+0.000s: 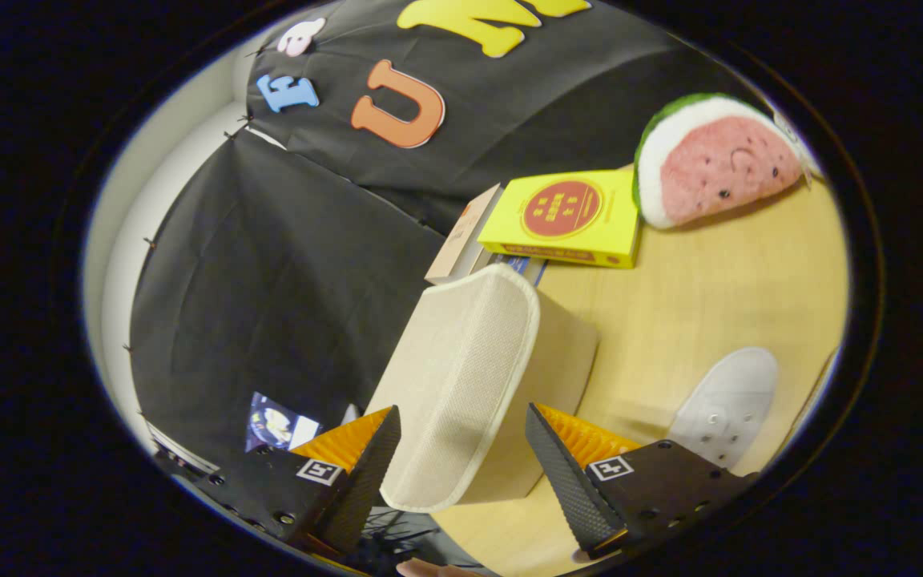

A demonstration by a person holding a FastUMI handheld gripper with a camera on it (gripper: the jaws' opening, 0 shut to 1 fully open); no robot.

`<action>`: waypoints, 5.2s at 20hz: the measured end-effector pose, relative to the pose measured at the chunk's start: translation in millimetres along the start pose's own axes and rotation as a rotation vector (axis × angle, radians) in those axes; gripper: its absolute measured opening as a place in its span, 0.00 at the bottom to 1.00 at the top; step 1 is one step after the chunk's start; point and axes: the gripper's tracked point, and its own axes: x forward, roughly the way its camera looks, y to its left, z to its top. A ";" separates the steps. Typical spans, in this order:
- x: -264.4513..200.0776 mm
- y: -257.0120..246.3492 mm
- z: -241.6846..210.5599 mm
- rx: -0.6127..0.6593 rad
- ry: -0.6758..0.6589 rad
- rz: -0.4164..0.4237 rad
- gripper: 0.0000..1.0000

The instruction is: Open the storage box then place both shoes into the box .Put the left shoe in first, then the right shoe, with the right side of both shoes facing outward in a uniform manner.

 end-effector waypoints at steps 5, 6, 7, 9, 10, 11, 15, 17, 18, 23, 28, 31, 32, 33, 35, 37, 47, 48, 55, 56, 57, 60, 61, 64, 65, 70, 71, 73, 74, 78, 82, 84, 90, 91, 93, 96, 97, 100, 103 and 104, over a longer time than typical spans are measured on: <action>23.4 -16.8 16.4 0.147 0.040 0.127 0.95; 25.2 -14.6 16.5 0.165 0.049 0.160 0.94; 24.0 -12.0 15.1 0.194 0.066 0.189 0.93; 28.3 -10.2 13.9 0.256 0.095 0.232 0.83; 25.7 -10.7 13.3 0.260 0.101 0.234 0.73; 28.6 -10.3 14.5 0.279 0.099 0.244 0.63; 18.5 -11.0 18.8 0.330 0.110 0.253 0.31; 11.2 -9.7 21.8 0.330 0.105 0.248 0.16; 8.1 -10.5 23.1 0.311 0.104 0.233 0.13; -12.1 19.8 34.4 0.255 0.092 0.184 0.00; -20.0 70.8 49.7 0.221 0.056 0.128 0.00; -14.3 105.0 56.8 0.189 0.034 0.102 0.00; -10.9 116.5 60.0 0.182 0.023 0.105 0.00; -8.2 130.3 61.2 0.175 0.015 0.103 0.00; 2.1 153.1 64.5 0.149 -0.004 0.084 0.00; 14.9 175.3 69.2 0.122 -0.029 0.060 0.00; 108.2 260.2 80.8 -0.053 -0.076 -0.095 0.25; 112.2 266.0 85.1 -0.081 -0.093 -0.114 0.40; 83.9 252.2 86.1 -0.160 -0.138 -0.223 0.92; 78.9 249.8 83.6 -0.140 -0.136 -0.212 0.93; 79.5 248.8 82.0 -0.107 -0.132 -0.192 0.93; 90.3 256.3 67.3 -0.031 -0.090 -0.144 0.94; 93.9 259.6 67.5 -0.035 -0.095 -0.140 0.94; 112.4 282.2 55.4 -0.051 -0.073 -0.102 0.94; 119.6 290.1 52.3 -0.059 -0.064 -0.087 0.94; 147.3 316.7 40.0 -0.090 -0.022 -0.047 0.94; 148.1 317.4 40.7 -0.099 -0.027 -0.049 0.94; 144.2 314.3 40.4 -0.111 -0.035 -0.063 0.94; 138.2 310.2 41.8 -0.113 -0.041 -0.076 0.94; 99.2 257.4 45.7 -0.130 -0.080 -0.195 0.94; 42.0 185.9 34.8 -0.108 -0.078 -0.338 0.94; 13.4 145.5 22.2 -0.064 -0.057 -0.404 0.94; -66.7 18.3 -14.4 -0.044 0.020 -0.649 0.94; -77.6 1.7 -19.7 -0.034 0.036 -0.680 0.94; -93.7 -33.1 -29.0 -0.011 0.063 -0.746 0.94; -109.2 -76.1 -50.8 -0.002 0.131 -0.831 0.94; -112.7 -87.3 -59.2 -0.010 0.158 -0.860 0.94; -116.8 -120.8 -78.2 -0.007 0.216 -0.922 0.93; -118.6 -146.2 -88.6 0.050 0.234 -0.973 0.86; -116.5 -152.1 -90.3 0.065 0.235 -0.970 0.82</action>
